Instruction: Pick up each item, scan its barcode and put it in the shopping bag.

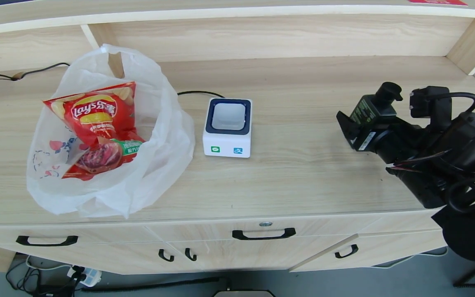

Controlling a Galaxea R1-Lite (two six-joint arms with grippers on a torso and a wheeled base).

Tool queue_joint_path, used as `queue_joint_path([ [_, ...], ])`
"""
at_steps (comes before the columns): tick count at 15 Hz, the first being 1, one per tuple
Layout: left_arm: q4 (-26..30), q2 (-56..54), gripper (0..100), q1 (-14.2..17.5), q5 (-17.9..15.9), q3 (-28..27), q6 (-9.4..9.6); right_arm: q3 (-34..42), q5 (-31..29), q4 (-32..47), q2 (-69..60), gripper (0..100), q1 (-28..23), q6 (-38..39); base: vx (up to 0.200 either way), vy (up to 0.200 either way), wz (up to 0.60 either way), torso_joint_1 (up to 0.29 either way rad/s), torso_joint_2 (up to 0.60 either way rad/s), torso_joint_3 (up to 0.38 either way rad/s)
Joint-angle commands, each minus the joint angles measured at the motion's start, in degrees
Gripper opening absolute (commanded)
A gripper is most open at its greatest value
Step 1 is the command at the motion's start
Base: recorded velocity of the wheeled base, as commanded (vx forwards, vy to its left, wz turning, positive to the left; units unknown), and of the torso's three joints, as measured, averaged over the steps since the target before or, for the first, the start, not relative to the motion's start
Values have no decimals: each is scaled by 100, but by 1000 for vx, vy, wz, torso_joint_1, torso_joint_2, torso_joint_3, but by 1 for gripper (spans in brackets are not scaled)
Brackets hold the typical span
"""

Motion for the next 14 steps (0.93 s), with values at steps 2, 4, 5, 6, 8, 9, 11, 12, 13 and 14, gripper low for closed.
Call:
queue_joint_path([
  [2,-8,9,100,1,1,0,-1,-220,5,-28,141,100,-142,6,0,0,0,0,0,0],
  [4,-8,9,100,1,1,0,-1,-220,-4,-28,185,100,-160,6,0,0,0,0,0,0],
  [5,-8,9,100,1,1,0,-1,-220,5,-28,203,100,-160,6,0,0,0,0,0,0],
  [6,-17,9,100,9,1,0,-1,-229,5,-28,220,100,-160,6,0,0,0,0,0,0],
  [8,-17,0,100,9,1,0,-1,-229,5,-28,247,100,-160,-2,0,0,0,0,0,0],
  [9,-26,9,100,1,1,0,-9,-238,5,-37,247,100,-160,6,0,0,0,0,0,0],
  [11,-26,9,100,9,1,0,-9,-247,5,-28,264,100,-169,24,0,0,0,0,0,0],
  [12,-26,9,100,1,1,0,-9,-256,5,-37,299,100,-204,24,0,0,0,0,0,0],
  [13,-35,9,100,9,1,0,-18,-247,5,-37,299,0,-204,6,0,0,0,0,0,0],
  [14,-35,9,100,9,1,0,-18,-229,5,-37,299,0,-204,6,0,0,0,0,0,0],
])
